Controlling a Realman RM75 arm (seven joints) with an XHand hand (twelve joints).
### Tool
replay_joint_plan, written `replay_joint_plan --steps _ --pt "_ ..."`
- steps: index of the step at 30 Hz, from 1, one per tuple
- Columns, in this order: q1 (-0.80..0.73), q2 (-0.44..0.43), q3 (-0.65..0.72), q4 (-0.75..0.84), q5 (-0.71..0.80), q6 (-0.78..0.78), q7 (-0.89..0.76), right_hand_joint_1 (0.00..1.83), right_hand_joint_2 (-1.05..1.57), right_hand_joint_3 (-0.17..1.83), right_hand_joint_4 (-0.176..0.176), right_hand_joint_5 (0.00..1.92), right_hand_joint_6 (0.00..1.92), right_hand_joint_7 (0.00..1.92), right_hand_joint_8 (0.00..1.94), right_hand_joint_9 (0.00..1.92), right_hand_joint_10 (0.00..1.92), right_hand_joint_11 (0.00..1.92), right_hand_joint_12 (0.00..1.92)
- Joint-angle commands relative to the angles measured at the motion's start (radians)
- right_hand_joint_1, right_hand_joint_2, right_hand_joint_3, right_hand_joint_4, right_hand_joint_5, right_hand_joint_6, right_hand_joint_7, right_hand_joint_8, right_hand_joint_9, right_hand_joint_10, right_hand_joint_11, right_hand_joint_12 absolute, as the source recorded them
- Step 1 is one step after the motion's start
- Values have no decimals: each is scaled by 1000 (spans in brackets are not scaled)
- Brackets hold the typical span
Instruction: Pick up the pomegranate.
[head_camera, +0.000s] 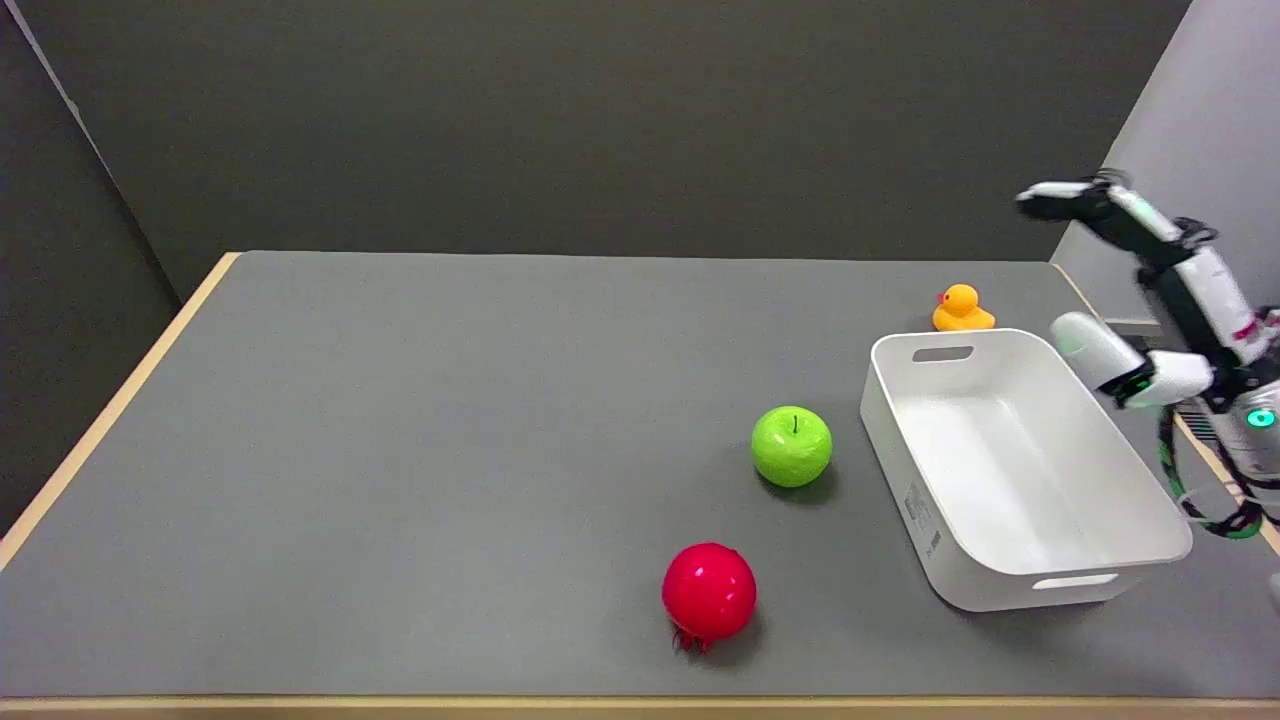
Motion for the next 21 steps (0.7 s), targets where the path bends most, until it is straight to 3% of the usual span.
replay_joint_plan --steps 1,10,21 --pt "-186 -38 203 466 -445 -86 -60 534 637 968 74 293 591 421 499 295 805 130 1253" --pt "-298 -90 317 687 -697 -97 -305 680 649 904 67 325 592 466 480 299 874 138 1315" --pt "-233 -85 241 808 -803 -125 -310 721 640 925 67 337 617 480 500 317 895 158 1338"
